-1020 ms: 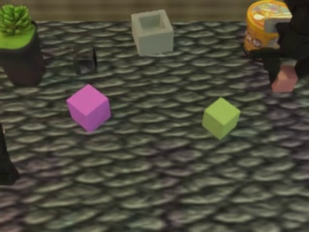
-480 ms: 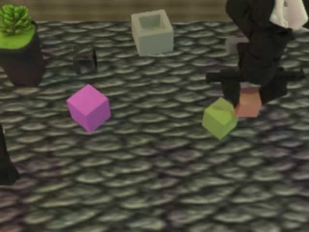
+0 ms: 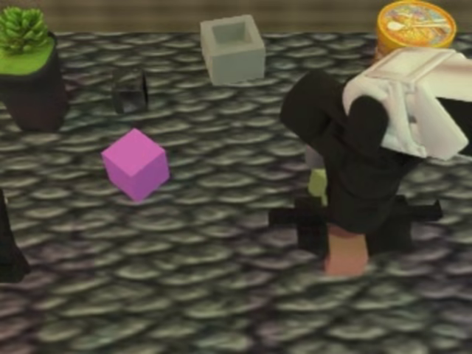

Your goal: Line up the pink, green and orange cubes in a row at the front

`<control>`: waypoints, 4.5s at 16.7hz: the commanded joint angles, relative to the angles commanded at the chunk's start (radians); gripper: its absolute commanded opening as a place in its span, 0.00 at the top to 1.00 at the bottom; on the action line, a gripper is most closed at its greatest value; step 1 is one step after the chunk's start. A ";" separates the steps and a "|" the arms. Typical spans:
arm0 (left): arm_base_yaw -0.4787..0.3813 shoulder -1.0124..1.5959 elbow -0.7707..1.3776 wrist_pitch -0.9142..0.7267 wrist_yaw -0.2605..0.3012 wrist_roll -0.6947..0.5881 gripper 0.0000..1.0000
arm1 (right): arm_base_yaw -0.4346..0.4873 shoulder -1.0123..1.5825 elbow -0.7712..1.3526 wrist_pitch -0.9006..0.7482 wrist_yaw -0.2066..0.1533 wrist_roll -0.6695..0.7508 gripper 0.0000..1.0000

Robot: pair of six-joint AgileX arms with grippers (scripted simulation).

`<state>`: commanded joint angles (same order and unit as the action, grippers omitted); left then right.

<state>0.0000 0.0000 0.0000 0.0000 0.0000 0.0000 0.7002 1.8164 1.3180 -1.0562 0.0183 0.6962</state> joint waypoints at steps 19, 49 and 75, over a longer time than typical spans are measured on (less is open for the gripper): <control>0.000 0.000 0.000 0.000 0.000 0.000 0.00 | 0.025 0.082 -0.188 0.276 0.001 0.026 1.00; 0.000 0.000 0.000 0.000 0.000 0.000 0.00 | 0.035 -0.007 -0.051 0.043 0.001 0.029 0.00; 0.000 0.000 0.000 0.000 0.000 0.000 0.00 | -0.261 0.478 0.679 -0.219 -0.014 -0.990 0.00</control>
<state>0.0000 0.0000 0.0000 0.0000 0.0000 0.0000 0.4394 2.2946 1.9972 -1.2748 0.0040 -0.2933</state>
